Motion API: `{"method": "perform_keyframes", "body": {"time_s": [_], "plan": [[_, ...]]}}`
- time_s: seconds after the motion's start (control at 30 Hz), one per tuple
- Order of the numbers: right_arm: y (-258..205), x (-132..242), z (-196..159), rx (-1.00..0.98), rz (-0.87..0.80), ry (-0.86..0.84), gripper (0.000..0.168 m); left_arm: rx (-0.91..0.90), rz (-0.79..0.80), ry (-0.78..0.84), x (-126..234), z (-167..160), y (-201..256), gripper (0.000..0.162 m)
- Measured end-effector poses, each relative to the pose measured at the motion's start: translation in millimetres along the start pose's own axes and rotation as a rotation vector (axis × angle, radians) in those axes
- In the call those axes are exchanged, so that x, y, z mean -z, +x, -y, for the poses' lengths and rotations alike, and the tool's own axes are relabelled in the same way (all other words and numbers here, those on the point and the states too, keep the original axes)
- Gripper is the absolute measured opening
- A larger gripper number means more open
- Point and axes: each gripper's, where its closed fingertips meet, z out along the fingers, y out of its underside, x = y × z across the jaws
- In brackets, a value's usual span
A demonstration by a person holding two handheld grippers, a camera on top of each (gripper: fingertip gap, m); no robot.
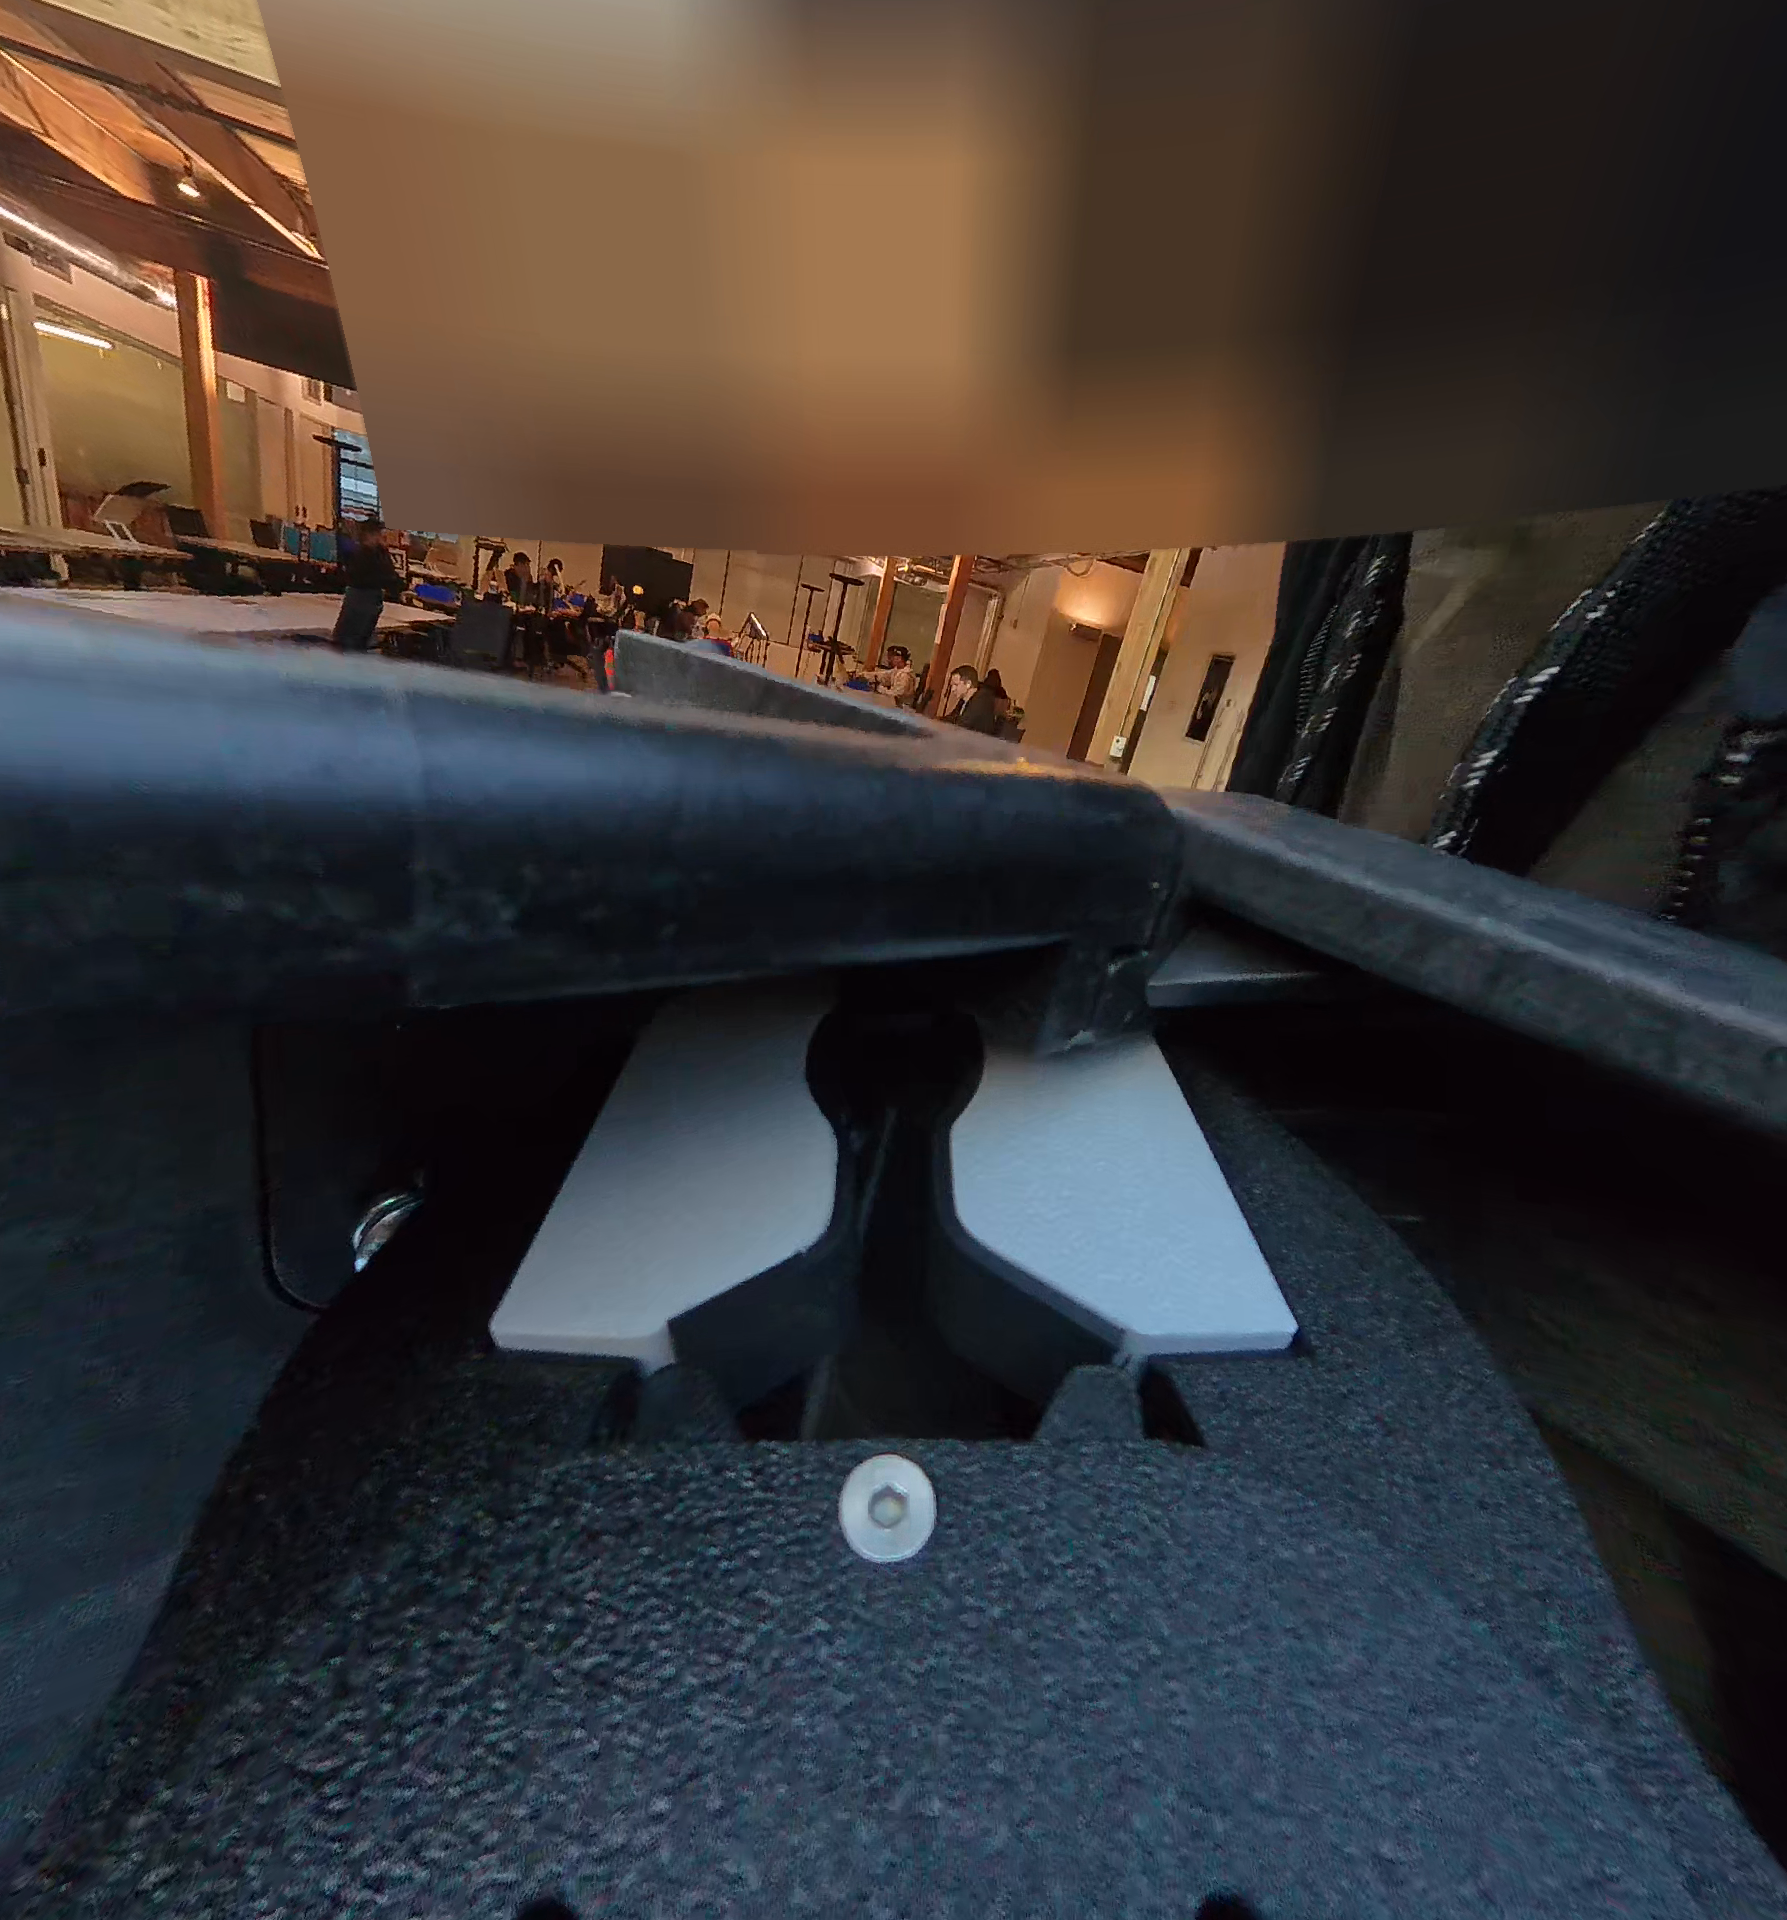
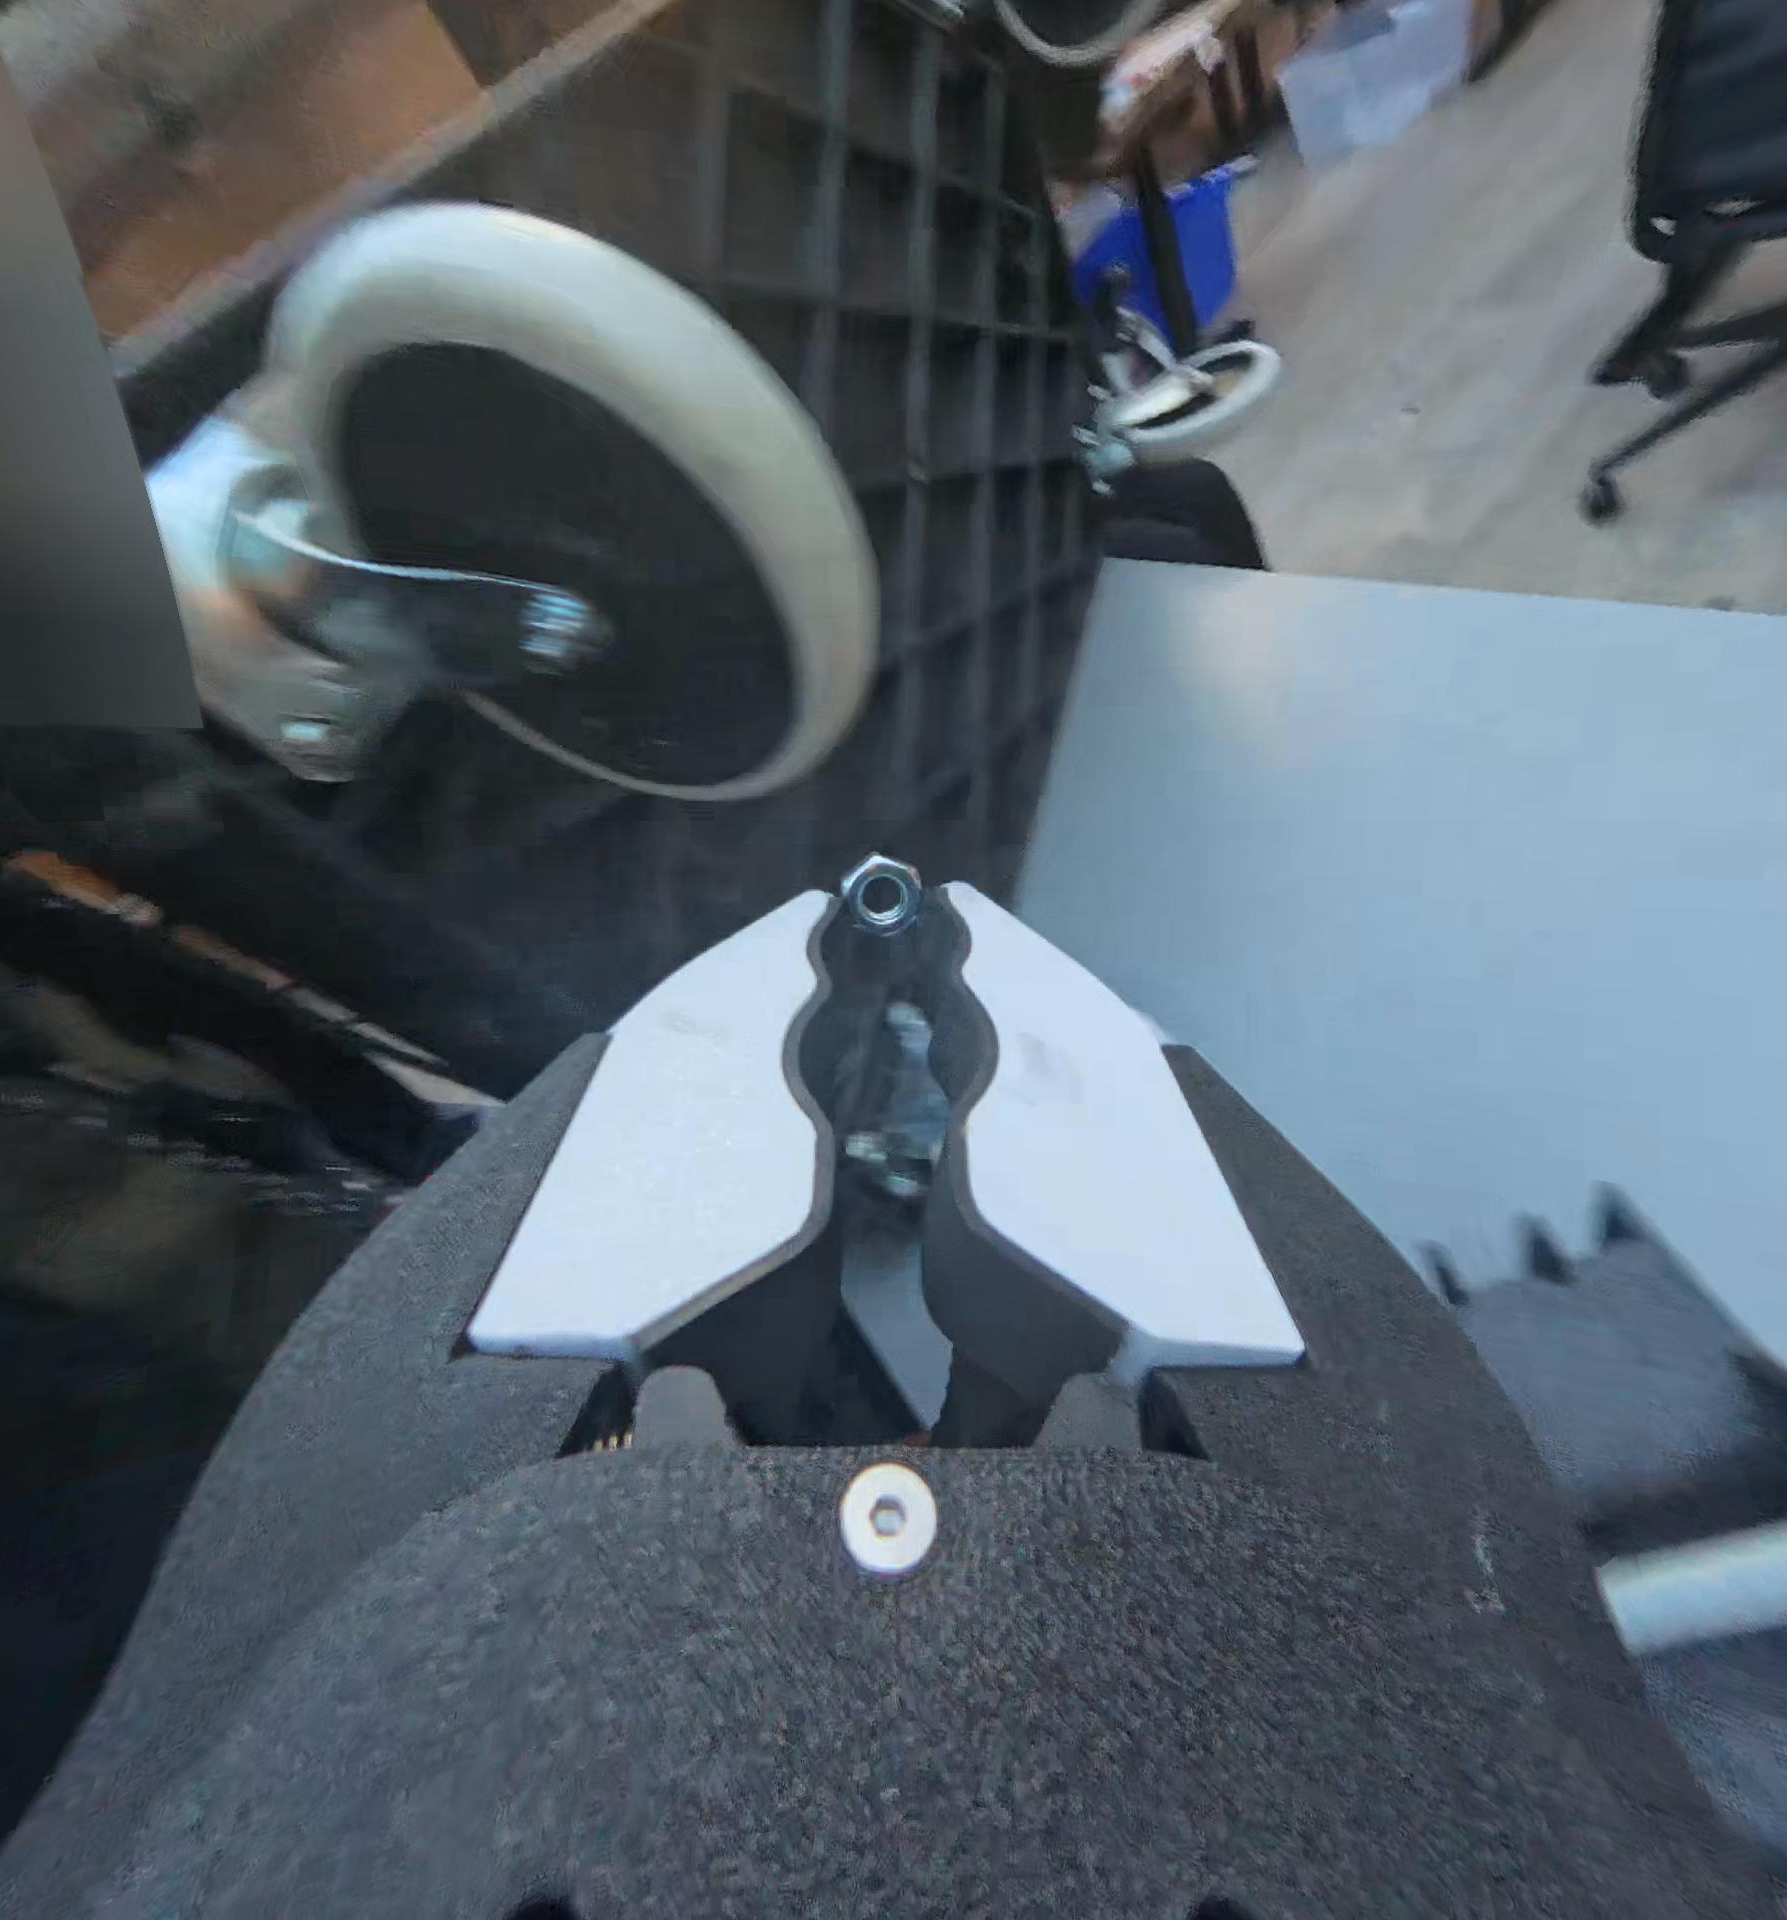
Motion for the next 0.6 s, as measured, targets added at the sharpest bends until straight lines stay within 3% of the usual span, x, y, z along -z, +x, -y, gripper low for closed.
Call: {"method": "perform_keyframes", "body": {"time_s": [0.2, 0.3, 0.6], "plan": [[-115, -28, 35, -0.061, 0.422, 0.078, 0.017, -0.011, -0.003, -0.016, 0, -1, 0, 0.009], [-134, -43, 41, -0.103, 0.566, 0.059, 0.017, -0.012, -0.003, -0.016, 0, -1, 1, 0.009], [-153, -70, 37, -0.088, 0.737, -0.039, 0.017, -0.009, -0.007, -0.018, 0, -1, 0, 0.009]]}}
